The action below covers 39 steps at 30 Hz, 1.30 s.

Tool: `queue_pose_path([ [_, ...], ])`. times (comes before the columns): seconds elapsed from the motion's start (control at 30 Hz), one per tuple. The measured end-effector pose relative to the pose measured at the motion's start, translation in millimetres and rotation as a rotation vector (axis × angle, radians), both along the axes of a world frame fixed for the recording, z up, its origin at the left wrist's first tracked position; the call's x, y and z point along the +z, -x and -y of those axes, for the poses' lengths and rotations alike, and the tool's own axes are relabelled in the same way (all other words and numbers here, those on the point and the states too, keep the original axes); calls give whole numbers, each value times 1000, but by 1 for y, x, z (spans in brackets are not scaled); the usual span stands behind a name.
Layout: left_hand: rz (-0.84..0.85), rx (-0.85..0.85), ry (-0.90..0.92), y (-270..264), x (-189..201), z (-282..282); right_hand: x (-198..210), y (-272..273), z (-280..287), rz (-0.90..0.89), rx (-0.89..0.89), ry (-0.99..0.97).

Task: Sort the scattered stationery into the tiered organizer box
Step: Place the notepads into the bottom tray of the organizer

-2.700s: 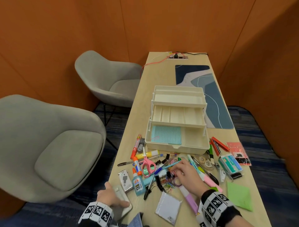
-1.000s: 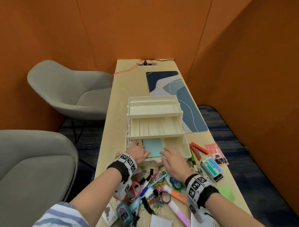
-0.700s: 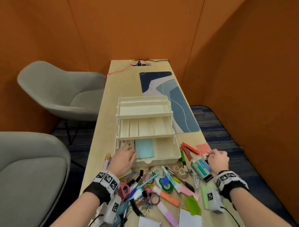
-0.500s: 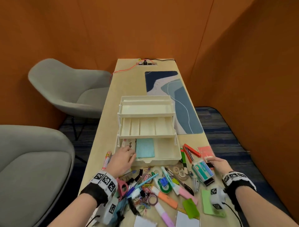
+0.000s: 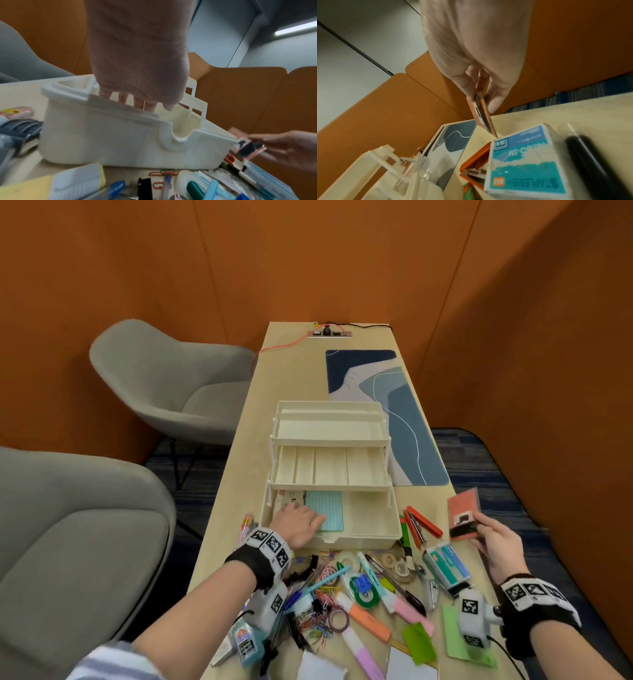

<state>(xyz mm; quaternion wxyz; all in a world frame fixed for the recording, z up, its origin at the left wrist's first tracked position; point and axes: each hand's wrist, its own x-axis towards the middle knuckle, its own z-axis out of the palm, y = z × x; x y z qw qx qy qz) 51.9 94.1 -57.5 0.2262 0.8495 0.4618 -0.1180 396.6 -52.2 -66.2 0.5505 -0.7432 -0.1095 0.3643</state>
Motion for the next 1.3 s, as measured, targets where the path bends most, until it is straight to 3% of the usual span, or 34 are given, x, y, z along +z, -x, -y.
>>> queue_pose_path([
  [0.13,-132,-5,64,-3,-4,-10,41,30,5,56,-72,-192],
  [0.23,-205,-81,9,0,-5,-15,76,65,12,212,23,-234],
  [0.33,-221,-175,-76,6,-10,-22,97,119,11,612,294,-177],
  [0.5,-225,-266,-166,12,-5,-25,72,187,-19,1281,831,-139],
  [0.63,-188,-293,-240,22,-5,-25,57,209,-58,1542,980,-73],
  [0.77,-128,-295,-273,34,-5,-24,39,227,-88,1506,1088,54],
  [0.93,-102,-297,-263,40,-6,-23,32,237,-88,850,1177,87],
  [1.0,-90,-284,-260,40,-5,-22,26,227,-95,828,1091,169],
  [1.1,-70,-272,-268,39,-6,-20,15,210,-110,899,1027,455],
  [1.3,-55,-266,-304,42,-11,-20,-3,211,-139,600,1006,624],
])
